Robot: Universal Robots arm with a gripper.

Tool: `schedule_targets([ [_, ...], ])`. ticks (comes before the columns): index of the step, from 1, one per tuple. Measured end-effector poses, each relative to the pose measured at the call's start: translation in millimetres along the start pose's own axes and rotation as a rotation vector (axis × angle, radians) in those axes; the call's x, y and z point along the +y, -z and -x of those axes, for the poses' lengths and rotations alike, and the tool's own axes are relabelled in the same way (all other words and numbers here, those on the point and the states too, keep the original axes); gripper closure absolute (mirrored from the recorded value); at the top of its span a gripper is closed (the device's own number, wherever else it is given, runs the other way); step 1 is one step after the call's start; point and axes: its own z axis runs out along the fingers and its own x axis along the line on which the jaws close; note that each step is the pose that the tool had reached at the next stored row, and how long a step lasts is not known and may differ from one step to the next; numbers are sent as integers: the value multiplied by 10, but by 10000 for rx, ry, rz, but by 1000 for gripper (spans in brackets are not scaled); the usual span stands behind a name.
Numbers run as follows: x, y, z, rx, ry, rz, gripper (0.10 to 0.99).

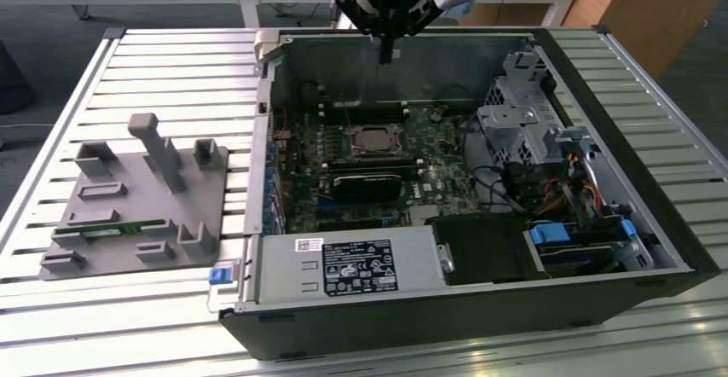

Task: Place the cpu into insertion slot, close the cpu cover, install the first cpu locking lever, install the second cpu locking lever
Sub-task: 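Install the first cpu locking lever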

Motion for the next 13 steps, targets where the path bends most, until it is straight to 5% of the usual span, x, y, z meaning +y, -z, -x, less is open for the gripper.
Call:
schedule_targets([
  [13,-14,-140,-41,1,1,-3,980],
])
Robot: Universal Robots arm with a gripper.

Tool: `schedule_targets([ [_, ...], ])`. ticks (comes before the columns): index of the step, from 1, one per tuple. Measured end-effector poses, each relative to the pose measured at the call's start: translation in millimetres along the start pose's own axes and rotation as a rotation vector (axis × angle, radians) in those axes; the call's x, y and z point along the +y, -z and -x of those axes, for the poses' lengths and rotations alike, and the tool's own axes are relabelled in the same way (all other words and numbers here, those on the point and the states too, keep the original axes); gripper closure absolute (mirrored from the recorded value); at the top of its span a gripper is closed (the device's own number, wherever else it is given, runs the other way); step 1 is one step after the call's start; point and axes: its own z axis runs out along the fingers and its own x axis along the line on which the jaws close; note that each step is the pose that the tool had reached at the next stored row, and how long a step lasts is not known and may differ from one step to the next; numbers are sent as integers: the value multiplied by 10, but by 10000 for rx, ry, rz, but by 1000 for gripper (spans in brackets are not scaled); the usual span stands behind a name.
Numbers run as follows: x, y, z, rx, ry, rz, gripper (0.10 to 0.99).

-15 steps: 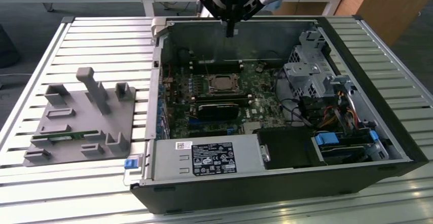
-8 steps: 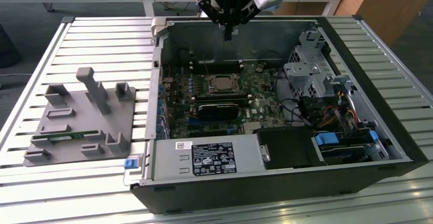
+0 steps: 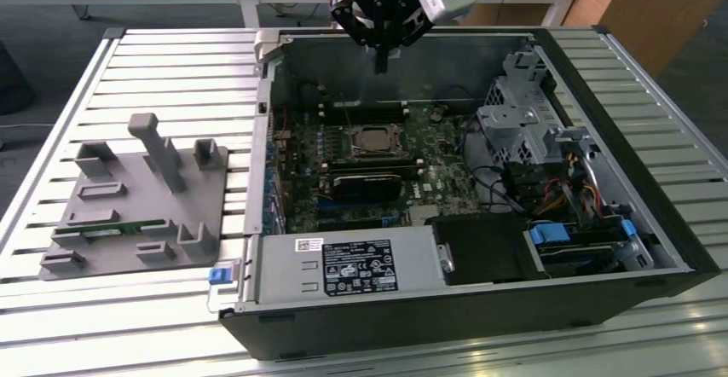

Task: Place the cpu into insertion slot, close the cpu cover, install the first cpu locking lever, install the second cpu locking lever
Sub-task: 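Install the first cpu locking lever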

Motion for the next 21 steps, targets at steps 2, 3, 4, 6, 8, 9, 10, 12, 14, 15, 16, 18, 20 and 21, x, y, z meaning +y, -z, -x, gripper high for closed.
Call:
schedule_targets([
  [2,-2,-15,-6,0,-2,1,980],
  [3,-3,-25,-9,0,-1,-1,980],
  [4,-6,-61,-12,0,0,-1,980],
  [6,-7,-76,-13,0,-1,-2,980],
  [8,-8,-87,-13,0,0,-1,980],
  [9,-8,-91,-13,0,-1,-1,980],
  [10,-9,-95,-13,1,0,-1,980],
  [12,-10,-104,-13,0,-1,0,980],
  [14,-10,-113,-12,0,0,-1,980],
  [15,-11,-117,-12,0,-1,-1,980],
  [16,-11,-121,-12,1,-1,0,980],
  [18,-12,-129,-12,0,0,-1,980],
  [20,-12,-135,-12,0,-1,-1,980],
  [21,-12,-138,-12,0,0,-1,980],
])
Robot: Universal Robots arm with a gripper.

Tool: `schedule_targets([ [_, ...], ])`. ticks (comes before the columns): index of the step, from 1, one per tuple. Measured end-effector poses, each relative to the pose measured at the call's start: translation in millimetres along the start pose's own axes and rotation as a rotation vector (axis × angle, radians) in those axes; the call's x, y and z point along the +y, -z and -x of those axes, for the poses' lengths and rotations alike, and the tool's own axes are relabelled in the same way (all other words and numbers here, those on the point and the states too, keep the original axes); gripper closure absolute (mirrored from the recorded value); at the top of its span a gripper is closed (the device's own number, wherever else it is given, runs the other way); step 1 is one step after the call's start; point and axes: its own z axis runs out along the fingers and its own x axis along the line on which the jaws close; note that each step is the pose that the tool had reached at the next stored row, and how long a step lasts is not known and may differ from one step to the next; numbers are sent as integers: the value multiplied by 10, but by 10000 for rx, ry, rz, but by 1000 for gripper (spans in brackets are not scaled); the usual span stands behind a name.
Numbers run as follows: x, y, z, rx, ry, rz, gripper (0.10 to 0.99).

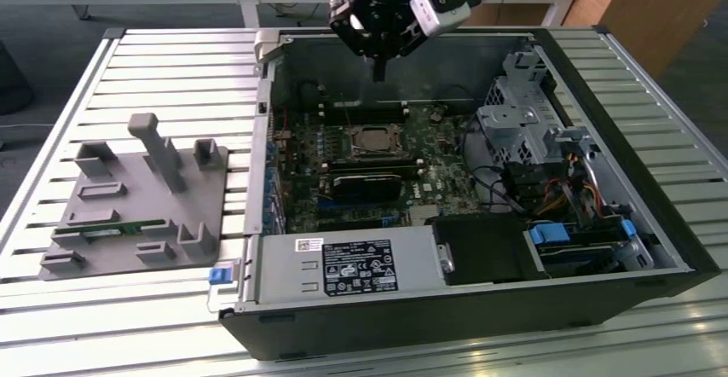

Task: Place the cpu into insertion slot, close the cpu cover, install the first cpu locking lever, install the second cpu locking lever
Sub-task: 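Install the first cpu locking lever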

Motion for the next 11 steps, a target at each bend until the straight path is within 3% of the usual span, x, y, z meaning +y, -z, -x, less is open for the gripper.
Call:
schedule_targets([
  [11,-2,-26,0,0,0,1,980],
])
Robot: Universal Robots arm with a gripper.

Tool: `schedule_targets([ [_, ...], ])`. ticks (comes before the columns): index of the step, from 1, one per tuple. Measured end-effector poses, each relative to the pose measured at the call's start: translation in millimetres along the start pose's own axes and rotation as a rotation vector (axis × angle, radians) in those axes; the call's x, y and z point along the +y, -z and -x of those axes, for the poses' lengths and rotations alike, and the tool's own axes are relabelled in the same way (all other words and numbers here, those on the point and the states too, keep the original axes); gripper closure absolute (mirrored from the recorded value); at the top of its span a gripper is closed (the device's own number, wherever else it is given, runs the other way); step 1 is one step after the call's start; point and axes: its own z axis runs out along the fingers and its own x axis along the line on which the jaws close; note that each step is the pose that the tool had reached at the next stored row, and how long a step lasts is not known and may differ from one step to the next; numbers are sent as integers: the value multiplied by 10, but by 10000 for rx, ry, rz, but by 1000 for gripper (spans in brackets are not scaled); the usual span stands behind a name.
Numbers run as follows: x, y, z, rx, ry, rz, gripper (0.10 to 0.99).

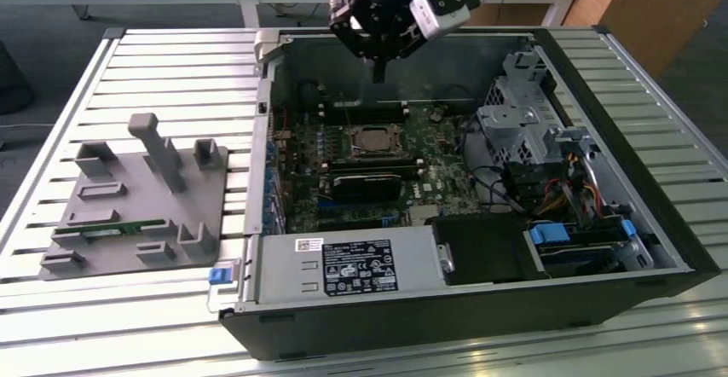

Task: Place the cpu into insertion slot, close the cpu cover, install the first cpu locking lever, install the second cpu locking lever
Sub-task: 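Install the first cpu locking lever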

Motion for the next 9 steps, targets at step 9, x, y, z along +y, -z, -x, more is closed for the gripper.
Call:
schedule_targets([
  [9,-3,-28,0,0,0,-1,980],
])
